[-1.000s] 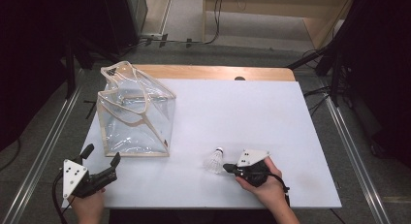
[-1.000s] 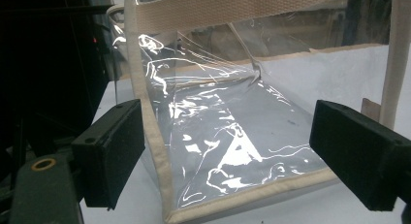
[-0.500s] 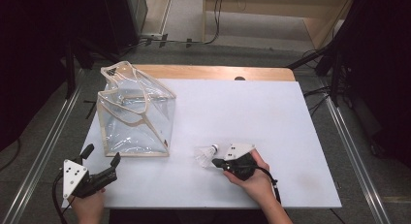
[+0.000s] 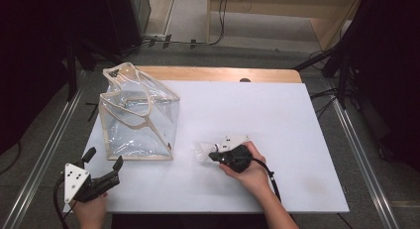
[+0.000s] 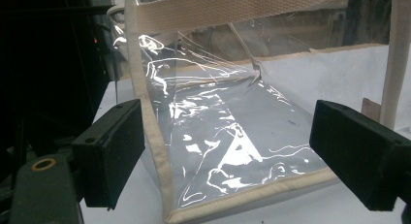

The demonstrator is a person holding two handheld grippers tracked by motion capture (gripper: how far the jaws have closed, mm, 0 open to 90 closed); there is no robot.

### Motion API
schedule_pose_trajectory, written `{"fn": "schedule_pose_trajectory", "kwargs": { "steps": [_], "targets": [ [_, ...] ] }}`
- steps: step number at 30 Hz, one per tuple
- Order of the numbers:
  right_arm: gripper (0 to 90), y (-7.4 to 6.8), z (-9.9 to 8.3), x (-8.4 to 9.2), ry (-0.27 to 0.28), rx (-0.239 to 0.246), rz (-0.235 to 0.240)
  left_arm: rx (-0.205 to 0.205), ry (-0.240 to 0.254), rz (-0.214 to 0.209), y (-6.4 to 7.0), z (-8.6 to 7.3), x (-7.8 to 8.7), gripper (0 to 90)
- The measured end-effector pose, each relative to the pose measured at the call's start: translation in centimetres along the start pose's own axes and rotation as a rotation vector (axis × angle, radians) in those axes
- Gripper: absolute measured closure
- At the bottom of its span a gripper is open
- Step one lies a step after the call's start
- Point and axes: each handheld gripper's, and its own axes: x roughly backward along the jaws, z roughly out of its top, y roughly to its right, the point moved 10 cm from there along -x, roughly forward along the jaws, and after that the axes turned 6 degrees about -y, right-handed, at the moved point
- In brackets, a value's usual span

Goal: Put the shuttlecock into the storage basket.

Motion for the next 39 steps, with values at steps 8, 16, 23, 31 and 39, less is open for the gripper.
{"fn": "schedule_pose_trajectory", "kwargs": {
  "steps": [8, 16, 23, 31, 39],
  "targets": [
    [88.2, 0.9, 1.3, -0.8, -0.005, -0.002, -0.011, 0.001, 0.0, 0.001, 0.0, 0.0, 0.0, 13.3],
    [88.1, 1.7, 2.0, -1.5, -0.016, -0.002, -0.014, -0.002, -0.001, 0.003, 0.0, 0.0, 0.0, 13.3],
    [88.1, 3.0, 3.0, -1.7, -0.005, -0.028, -0.007, 0.001, 0.001, 0.002, 0.0, 0.0, 0.0, 13.3],
    [88.1, 4.7, 3.9, -2.0, -0.011, -0.054, -0.027, 0.002, 0.002, 0.0, -0.1, 0.0, 0.0, 13.3],
    [88.0, 3.8, 4.4, -1.6, 0.039, 0.017, 0.012, 0.001, 0.002, 0.0, -0.1, 0.0, 0.0, 13.3]
  ]
}}
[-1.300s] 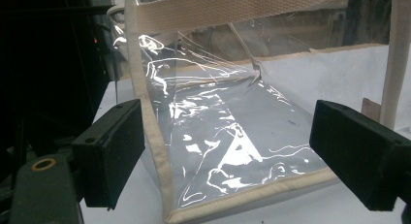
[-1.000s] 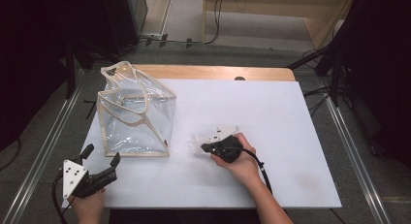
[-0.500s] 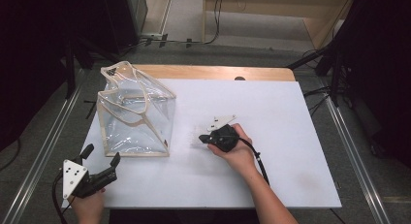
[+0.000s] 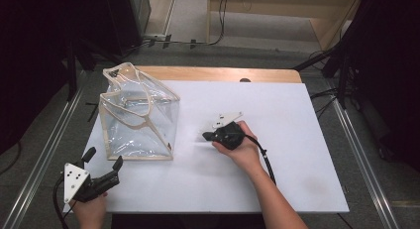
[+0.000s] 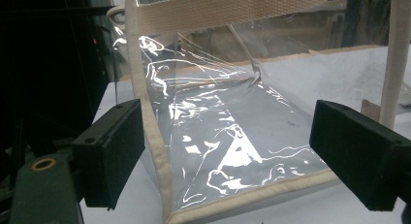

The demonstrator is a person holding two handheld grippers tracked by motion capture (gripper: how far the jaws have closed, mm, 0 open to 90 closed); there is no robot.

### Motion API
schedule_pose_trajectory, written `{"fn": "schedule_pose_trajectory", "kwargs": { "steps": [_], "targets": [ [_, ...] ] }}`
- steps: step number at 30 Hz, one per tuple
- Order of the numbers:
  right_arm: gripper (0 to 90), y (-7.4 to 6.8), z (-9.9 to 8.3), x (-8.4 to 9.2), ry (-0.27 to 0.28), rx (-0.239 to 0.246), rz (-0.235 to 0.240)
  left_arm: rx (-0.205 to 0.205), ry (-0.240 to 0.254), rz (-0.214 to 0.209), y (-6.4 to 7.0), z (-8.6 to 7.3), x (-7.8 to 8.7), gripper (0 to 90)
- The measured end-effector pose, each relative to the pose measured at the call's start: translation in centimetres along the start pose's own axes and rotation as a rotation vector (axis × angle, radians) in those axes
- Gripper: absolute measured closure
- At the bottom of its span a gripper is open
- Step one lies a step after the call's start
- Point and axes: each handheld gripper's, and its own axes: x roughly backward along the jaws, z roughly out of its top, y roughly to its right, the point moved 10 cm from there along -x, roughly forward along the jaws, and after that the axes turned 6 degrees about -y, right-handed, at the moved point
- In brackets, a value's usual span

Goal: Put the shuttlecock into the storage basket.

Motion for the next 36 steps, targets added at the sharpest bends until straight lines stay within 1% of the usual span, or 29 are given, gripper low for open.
{"fn": "schedule_pose_trajectory", "kwargs": {
  "steps": [2, 5, 6, 7, 10, 11, 12, 13, 14, 16, 17, 22, 23, 24, 25, 27, 28, 29, 30, 31, 33, 34, 35, 36],
  "targets": [
    [88.0, -0.4, -0.1, -0.4, -0.023, 0.026, 0.0, 0.001, 0.0, 0.0, 0.0, 0.0, 0.0, 13.2],
    [88.0, -0.3, -0.2, -0.7, -0.037, 0.024, -0.008, 0.001, 0.0, -0.001, 0.0, 0.0, 0.0, 13.3],
    [88.0, 0.2, -0.3, -0.9, -0.041, 0.012, -0.021, 0.001, -0.001, -0.002, 0.0, 0.0, 0.0, 13.3],
    [88.0, 0.2, -0.3, -0.9, -0.041, 0.012, -0.021, 0.002, 0.0, -0.002, 0.0, 0.0, 0.0, 13.3],
    [88.0, 0.9, -0.5, -0.9, -0.046, -0.022, -0.039, 0.0, -0.001, -0.001, 0.0, 0.0, 0.0, 13.3],
    [88.0, 1.4, -0.6, -0.8, -0.05, -0.042, -0.052, 0.001, -0.001, 0.0, 0.0, 0.0, 0.0, 13.3],
    [88.0, 1.4, -0.6, -0.8, -0.05, -0.042, -0.052, 0.0, -0.001, 0.0, 0.0, 0.0, 0.0, 13.3],
    [88.0, 1.8, -0.7, -0.7, -0.049, -0.058, -0.068, -0.001, -0.001, 0.0, 0.1, 0.0, 0.0, 13.3],
    [88.0, 1.8, -0.7, -0.7, -0.049, -0.058, -0.068, -0.001, -0.001, 0.0, 0.1, 0.0, 0.0, 13.3],
    [88.0, 2.4, -0.8, -0.5, -0.043, -0.075, -0.09, 0.0, -0.001, 0.0, 0.0, 0.0, 0.0, 13.3],
    [88.0, 2.7, -0.9, -0.4, -0.046, -0.092, -0.106, 0.001, -0.001, -0.001, 0.0, 0.0, 0.0, 13.3],
    [88.0, 3.1, -0.9, 0.0, -0.039, -0.099, -0.119, 0.001, -0.001, -0.001, 0.0, 0.0, 0.0, 13.2],
    [87.6, 3.4, -0.8, 0.5, -0.023, -0.108, -0.129, 0.001, -0.001, -0.001, 0.0, 0.0, 0.0, 13.3],
    [87.6, 3.4, -0.8, 0.5, -0.023, -0.108, -0.129, 0.001, -0.002, -0.001, 0.0, 0.0, 0.0, 13.3],
    [78.1, 3.6, -0.6, 1.3, 0.002, -0.129, -0.144, 0.0, -0.001, -0.002, 0.0, 0.0, 0.0, 13.3],
    [68.2, 3.8, -0.4, 1.9, 0.02, -0.141, -0.157, 0.001, -0.001, -0.002, 0.0, 0.0, 0.0, 13.3],
    [68.2, 3.8, -0.4, 1.9, 0.02, -0.141, -0.157, 0.001, -0.001, -0.001, 0.0, 0.0, 0.0, 13.3],
    [56.8, 4.1, -0.3, 2.8, 0.038, -0.153, -0.177, 0.0, -0.002, -0.001, 0.0, 0.0, 0.0, 13.2],
    [56.8, 4.1, -0.3, 2.8, 0.038, -0.153, -0.177, 0.001, -0.001, -0.002, 0.0, 0.0, 0.0, 13.2],
    [49.7, 4.3, -0.3, 3.1, 0.041, -0.159, -0.184, 0.0, -0.002, -0.002, 0.0, 0.0, 0.0, 13.3],
    [31.0, 4.7, -0.2, 3.8, 0.066, -0.184, -0.221, 0.001, -0.002, -0.001, 0.0, 0.0, 0.0, 13.3],
    [9.0, 4.9, 0.0, 4.5, 0.087, -0.205, -0.231, 0.002, -0.002, -0.002, 0.0, 0.0, 0.0, 13.3],
    [9.0, 4.9, 0.0, 4.5, 0.087, -0.205, -0.231, 0.002, -0.003, -0.002, 0.0, 0.0, 0.0, 13.3],
    [4.9, 4.9, 0.0, 4.7, 0.089, -0.211, -0.239, 0.002, -0.003, -0.002, 0.0, 0.0, 0.0, 13.2]
  ]
}}
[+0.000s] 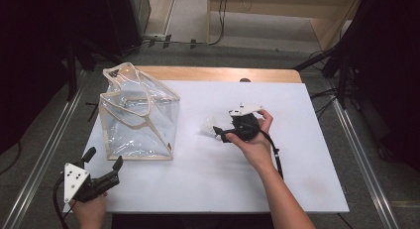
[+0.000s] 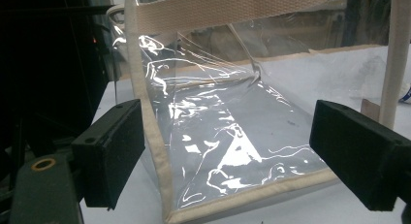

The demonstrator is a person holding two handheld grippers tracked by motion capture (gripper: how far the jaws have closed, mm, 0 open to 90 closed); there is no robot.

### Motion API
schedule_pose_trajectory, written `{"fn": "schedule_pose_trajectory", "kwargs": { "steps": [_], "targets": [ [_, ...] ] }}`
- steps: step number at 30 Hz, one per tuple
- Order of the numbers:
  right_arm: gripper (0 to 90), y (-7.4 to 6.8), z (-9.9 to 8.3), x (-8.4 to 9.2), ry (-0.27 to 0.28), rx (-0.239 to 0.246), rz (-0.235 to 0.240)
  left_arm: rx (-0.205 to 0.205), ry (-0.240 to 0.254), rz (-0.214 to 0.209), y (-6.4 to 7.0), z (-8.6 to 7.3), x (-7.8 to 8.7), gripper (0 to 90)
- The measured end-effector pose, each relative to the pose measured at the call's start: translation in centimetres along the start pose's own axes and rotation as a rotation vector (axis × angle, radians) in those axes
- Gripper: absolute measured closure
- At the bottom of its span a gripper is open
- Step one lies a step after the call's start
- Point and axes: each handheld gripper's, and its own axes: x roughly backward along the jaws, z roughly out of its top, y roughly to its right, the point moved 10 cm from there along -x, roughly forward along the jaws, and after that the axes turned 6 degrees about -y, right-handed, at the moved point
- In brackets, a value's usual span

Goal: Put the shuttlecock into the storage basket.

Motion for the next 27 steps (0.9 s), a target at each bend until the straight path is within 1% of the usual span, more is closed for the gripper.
{"fn": "schedule_pose_trajectory", "kwargs": {
  "steps": [1, 3, 4, 5, 6, 7, 8, 11, 12, 13, 14, 15, 16, 17, 18, 20, 24, 25, 26, 27],
  "targets": [
    [0.0, 0.1, 0.0, 0.2, -0.002, -0.001, -0.009, -0.001, 0.0, 0.0, 0.0, 0.0, 0.0, 13.3],
    [0.0, 0.0, -0.1, 0.2, -0.032, -0.007, -0.001, -0.002, -0.001, 0.001, 0.0, 0.0, 0.0, 13.2],
    [0.0, -0.1, -0.2, 0.2, -0.051, -0.001, 0.007, -0.003, -0.001, 0.001, 0.0, 0.0, 0.0, 13.3],
    [0.0, -0.2, -0.3, 0.1, -0.059, 0.014, -0.004, -0.003, -0.001, 0.001, 0.0, 0.0, 0.0, 13.3],
    [0.0, -0.2, -0.3, 0.1, -0.064, 0.028, -0.005, -0.002, -0.001, 0.001, 0.0, 0.0, 0.0, 13.3],
    [0.0, -0.3, -0.4, 0.0, -0.082, 0.025, -0.003, 0.0, -0.001, 0.001, 0.0, 0.0, 0.0, 13.3],
    [0.0, -0.2, -0.5, -0.2, -0.087, 0.025, -0.007, 0.0, -0.001, 0.0, 0.0, 0.0, 0.0, 13.3],
    [0.0, -0.4, -0.8, -0.6, -0.115, 0.015, 0.016, 0.0, 0.001, -0.002, 0.0, 0.0, 0.0, 13.3],
    [0.0, -0.5, -1.0, -0.8, -0.124, 0.023, 0.015, 0.0, 0.001, -0.002, 0.0, 0.0, 0.0, 13.3],
    [0.0, -0.6, -1.3, -1.2, -0.151, 0.038, 0.013, 0.0, 0.001, -0.002, 0.0, 0.0, 0.0, 13.3],
    [0.0, -0.7, -1.5, -1.4, -0.164, 0.047, 0.006, 0.0, 0.001, -0.002, 0.0, 0.0, 0.0, 13.3],
    [0.0, -0.7, -1.5, -1.4, -0.164, 0.047, 0.006, 0.0, 0.002, -0.002, 0.0, 0.0, 0.0, 13.3],
    [0.0, -0.8, -1.8, -1.8, -0.189, 0.074, 0.0, 0.0, 0.001, -0.002, 0.0, 0.0, 0.0, 13.3],
    [0.0, -0.8, -1.8, -1.8, -0.189, 0.074, 0.0, 0.0, 0.001, -0.002, 0.0, 0.0, 0.0, 13.3],
    [4.0, -0.9, -2.2, -2.2, -0.215, 0.088, -0.013, -0.001, 0.001, -0.002, 0.0, 0.0, 0.0, 13.3],
    [4.1, -0.9, -2.4, -2.4, -0.225, 0.09, -0.019, 0.0, 0.001, -0.001, 0.0, 0.0, 0.0, 13.3],
    [5.1, -1.5, -3.0, -3.1, -0.271, 0.11, 0.022, 0.0, 0.001, -0.001, 0.0, 0.0, 0.0, 13.3],
    [5.1, -1.5, -3.0, -3.1, -0.271, 0.11, 0.022, -0.001, 0.0, -0.001, 0.0, 0.0, 0.0, 13.3],
    [6.8, -1.5, -3.1, -3.2, -0.279, 0.109, 0.024, 0.0, 0.001, -0.001, 0.0, 0.0, 0.0, 13.3],
    [10.8, -1.4, -3.1, -3.3, -0.284, 0.104, 0.023, -0.001, 0.0, -0.001, 0.0, 0.0, 0.0, 13.3]
  ]
}}
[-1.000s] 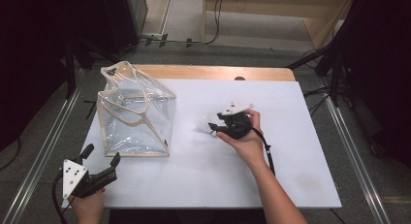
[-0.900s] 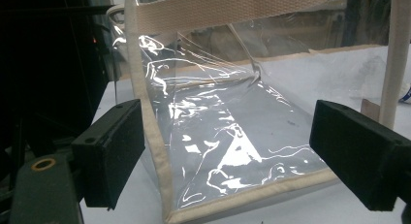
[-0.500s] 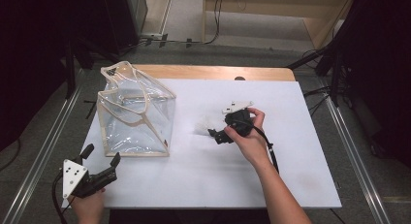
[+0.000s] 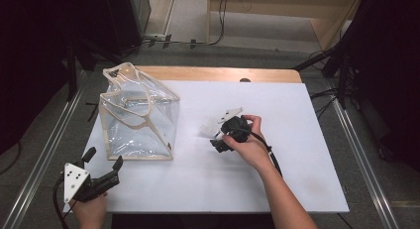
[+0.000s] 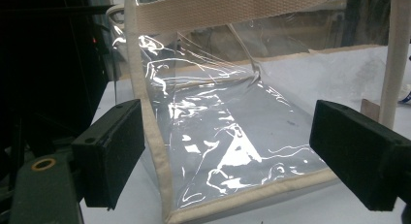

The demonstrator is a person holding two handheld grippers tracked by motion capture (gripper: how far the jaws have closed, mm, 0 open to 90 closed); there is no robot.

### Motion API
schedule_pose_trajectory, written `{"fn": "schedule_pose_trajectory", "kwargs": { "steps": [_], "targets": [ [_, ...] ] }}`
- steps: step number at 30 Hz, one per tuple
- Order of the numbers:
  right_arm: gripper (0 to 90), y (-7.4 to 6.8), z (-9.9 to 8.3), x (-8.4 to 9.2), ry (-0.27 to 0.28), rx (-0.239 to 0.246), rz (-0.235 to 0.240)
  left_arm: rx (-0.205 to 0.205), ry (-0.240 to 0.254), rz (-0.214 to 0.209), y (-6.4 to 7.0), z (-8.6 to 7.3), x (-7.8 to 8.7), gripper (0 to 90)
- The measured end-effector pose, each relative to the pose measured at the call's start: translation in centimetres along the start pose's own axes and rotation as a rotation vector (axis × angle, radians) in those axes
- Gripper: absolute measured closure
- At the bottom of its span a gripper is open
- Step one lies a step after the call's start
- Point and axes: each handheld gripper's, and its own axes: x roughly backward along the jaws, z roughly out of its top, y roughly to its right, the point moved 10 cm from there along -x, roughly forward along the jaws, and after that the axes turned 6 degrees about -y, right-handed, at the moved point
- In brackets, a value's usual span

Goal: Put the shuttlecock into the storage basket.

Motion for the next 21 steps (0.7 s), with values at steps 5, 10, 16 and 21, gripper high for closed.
{"fn": "schedule_pose_trajectory", "kwargs": {
  "steps": [5, 10, 16, 21],
  "targets": [
    [17.4, 0.1, -0.3, -0.2, -0.026, -0.019, 0.024, 0.0, 0.0, 0.0, 0.0, 0.0, 0.0, 13.3],
    [28.0, 0.2, -0.5, -0.5, -0.046, -0.039, 0.044, 0.0, 0.0, 0.0, 0.0, 0.0, 0.0, 13.3],
    [37.1, 0.1, -0.6, -1.1, -0.075, -0.033, 0.03, 0.0, 0.0, 0.0, 0.0, 0.0, 0.0, 13.3],
    [45.1, -0.1, -0.6, -1.6, -0.09, -0.034, 0.05, 0.0, 0.001, -0.001, 0.0, 0.0, 0.0, 13.3]
  ]
}}
